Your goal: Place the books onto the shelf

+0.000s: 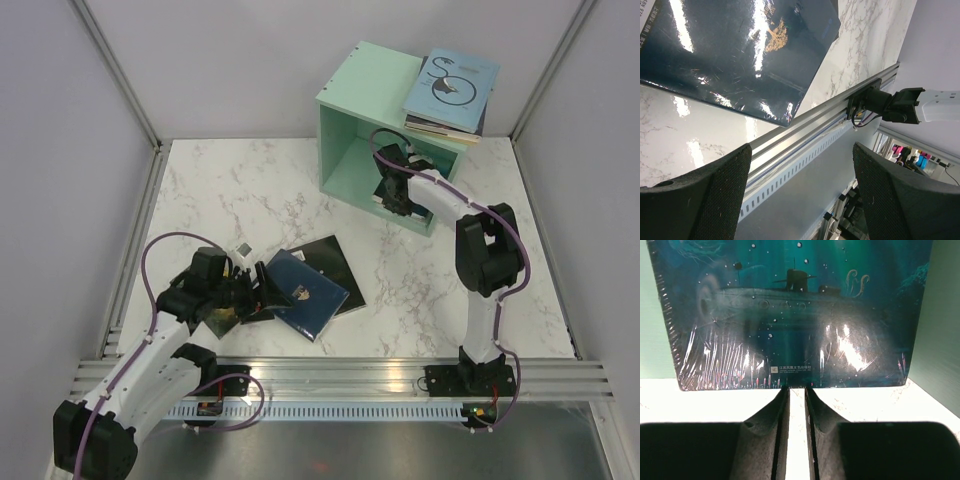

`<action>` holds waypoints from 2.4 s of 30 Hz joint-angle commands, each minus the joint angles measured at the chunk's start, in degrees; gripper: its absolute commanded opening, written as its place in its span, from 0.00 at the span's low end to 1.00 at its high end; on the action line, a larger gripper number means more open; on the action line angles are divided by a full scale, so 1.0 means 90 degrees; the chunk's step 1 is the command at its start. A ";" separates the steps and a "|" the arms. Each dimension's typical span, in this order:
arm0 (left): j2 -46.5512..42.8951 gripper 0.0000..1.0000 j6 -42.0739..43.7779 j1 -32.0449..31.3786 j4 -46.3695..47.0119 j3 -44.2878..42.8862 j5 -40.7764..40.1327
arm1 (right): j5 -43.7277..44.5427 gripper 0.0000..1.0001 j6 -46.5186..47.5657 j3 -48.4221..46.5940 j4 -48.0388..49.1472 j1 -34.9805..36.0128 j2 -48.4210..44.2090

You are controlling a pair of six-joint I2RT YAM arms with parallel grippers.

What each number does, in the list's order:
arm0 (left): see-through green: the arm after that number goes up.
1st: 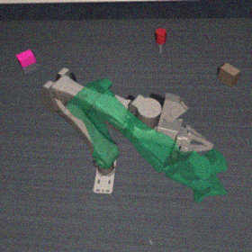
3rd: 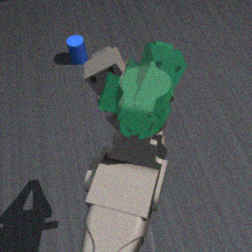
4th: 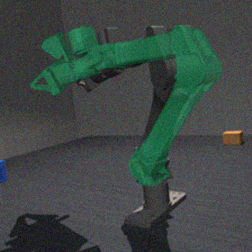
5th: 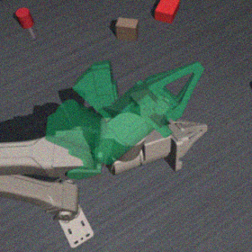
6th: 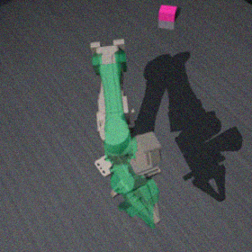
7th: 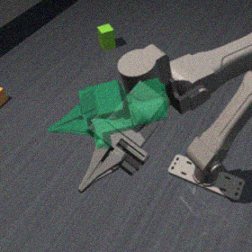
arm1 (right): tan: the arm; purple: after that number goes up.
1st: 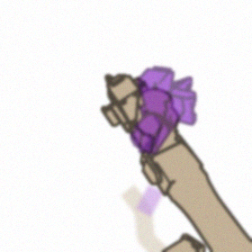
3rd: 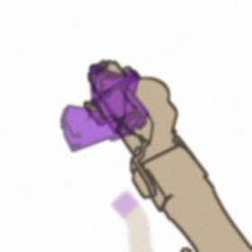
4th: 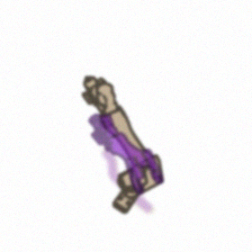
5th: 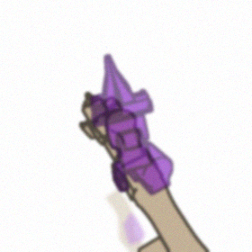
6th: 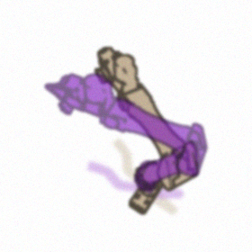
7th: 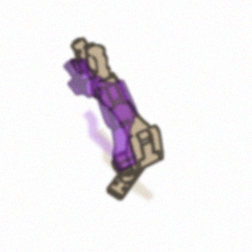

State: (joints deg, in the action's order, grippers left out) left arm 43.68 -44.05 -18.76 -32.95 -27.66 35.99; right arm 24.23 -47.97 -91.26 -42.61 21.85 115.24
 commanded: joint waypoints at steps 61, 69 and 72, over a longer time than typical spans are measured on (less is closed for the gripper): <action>0.0392 0.88 -0.3963 -0.1401 0.2402 0.1609 -0.4545 | -0.4987 0.50 -0.0764 0.6439 0.4891 0.2416 -0.2658; -0.0147 0.85 -0.3699 -0.1392 0.3170 0.1472 -0.4107 | -0.5133 0.50 -0.0989 0.6205 0.5174 0.2582 -0.2424; -0.0069 0.84 -0.3670 -0.1392 0.3610 0.1608 -0.3775 | -0.5143 0.50 -0.0999 0.6127 0.5184 0.2621 -0.2395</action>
State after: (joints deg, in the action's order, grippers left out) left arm 43.44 -77.87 -31.22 -9.63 -13.26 -0.23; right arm -22.72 -57.45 -36.62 9.23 43.59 90.76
